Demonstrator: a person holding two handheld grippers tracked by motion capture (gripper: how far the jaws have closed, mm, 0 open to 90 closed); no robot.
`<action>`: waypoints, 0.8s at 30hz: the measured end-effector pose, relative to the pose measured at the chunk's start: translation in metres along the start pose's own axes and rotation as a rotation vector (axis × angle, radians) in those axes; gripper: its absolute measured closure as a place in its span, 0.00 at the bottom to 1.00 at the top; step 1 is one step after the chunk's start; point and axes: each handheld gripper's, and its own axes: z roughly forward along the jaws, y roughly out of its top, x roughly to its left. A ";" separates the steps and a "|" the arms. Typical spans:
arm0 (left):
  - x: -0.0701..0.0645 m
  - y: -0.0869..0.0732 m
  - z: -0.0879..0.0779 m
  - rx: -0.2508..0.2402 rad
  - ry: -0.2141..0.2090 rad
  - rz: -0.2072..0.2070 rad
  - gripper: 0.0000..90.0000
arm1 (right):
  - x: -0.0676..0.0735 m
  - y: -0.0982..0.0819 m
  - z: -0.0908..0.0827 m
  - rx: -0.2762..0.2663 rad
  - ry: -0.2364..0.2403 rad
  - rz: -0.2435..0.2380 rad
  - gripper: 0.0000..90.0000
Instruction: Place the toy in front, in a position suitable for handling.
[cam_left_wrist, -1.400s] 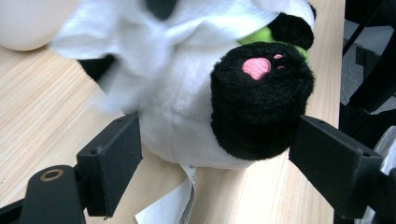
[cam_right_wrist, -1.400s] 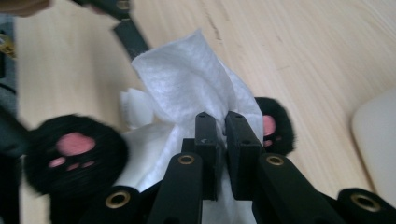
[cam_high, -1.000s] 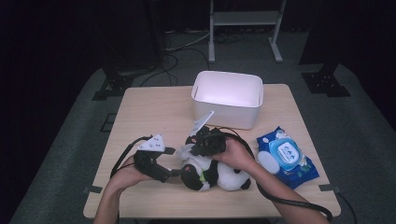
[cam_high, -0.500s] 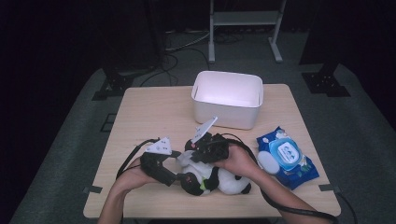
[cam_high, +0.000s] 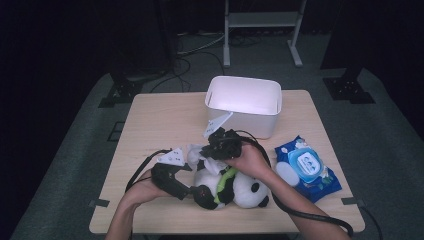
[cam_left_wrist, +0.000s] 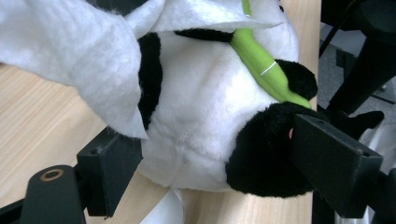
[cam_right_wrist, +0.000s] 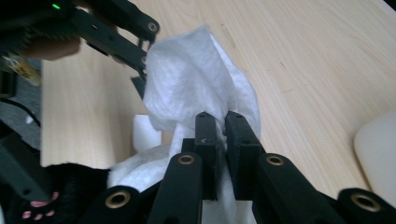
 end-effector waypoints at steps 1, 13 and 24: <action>0.000 0.000 0.000 -0.002 0.000 -0.001 0.18 | -0.001 -0.001 0.000 -0.001 -0.004 -0.003 0.93; 0.000 0.000 0.001 0.009 -0.010 0.011 0.18 | -0.014 -0.018 -0.015 0.007 -0.042 0.044 0.93; 0.000 0.000 0.001 0.001 -0.007 0.008 0.18 | 0.006 -0.002 -0.001 0.008 0.001 -0.013 0.93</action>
